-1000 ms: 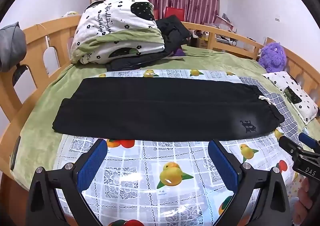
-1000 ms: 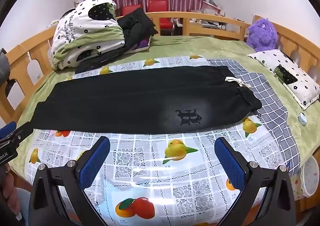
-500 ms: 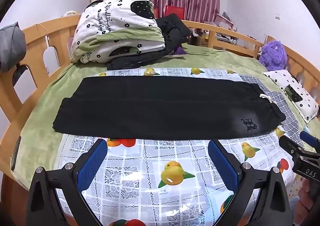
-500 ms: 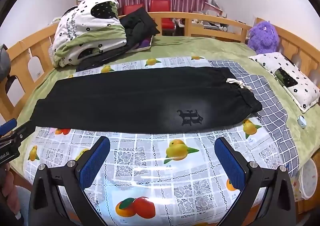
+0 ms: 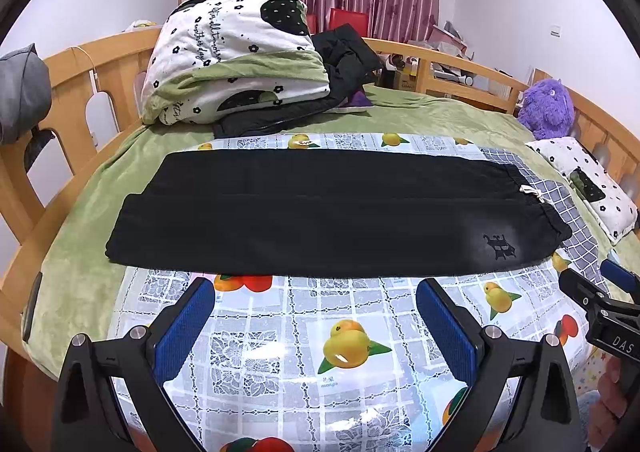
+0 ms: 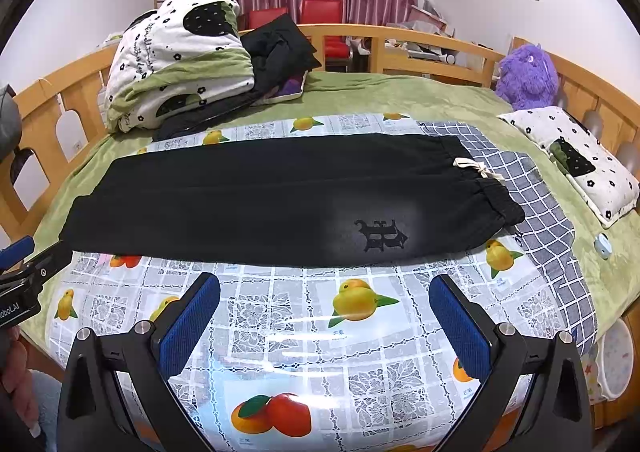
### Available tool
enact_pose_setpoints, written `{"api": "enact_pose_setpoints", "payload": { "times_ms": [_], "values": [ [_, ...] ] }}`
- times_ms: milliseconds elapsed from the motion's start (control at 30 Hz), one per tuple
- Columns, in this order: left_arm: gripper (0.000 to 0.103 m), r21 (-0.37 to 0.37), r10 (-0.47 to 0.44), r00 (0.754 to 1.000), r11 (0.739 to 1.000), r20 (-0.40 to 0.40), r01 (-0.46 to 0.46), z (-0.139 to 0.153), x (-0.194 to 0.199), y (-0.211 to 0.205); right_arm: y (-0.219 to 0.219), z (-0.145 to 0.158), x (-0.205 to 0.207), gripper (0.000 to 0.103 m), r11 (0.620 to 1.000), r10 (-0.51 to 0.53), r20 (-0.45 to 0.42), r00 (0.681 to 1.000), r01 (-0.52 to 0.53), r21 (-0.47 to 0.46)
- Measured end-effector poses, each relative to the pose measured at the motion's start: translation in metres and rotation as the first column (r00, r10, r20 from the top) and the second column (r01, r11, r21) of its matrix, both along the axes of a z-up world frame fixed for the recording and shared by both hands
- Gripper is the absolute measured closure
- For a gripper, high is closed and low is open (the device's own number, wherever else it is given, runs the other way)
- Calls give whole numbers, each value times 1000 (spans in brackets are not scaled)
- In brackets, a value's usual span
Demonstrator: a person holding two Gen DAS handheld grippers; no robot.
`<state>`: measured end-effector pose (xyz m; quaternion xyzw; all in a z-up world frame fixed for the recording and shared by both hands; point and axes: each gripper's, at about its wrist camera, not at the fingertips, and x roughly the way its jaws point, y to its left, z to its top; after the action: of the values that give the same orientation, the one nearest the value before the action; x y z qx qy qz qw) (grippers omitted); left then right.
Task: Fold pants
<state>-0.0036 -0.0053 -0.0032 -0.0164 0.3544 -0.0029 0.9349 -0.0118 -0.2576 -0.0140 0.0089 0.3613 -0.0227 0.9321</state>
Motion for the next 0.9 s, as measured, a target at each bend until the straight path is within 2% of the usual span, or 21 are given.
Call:
{"api": "enact_pose_setpoints", "payload": {
  "times_ms": [900],
  "values": [
    [2, -3, 3, 1000, 1000, -5, -3, 0, -1, 2, 1, 1, -1, 1, 1000, 2, 1, 1000, -2, -3]
  ]
}}
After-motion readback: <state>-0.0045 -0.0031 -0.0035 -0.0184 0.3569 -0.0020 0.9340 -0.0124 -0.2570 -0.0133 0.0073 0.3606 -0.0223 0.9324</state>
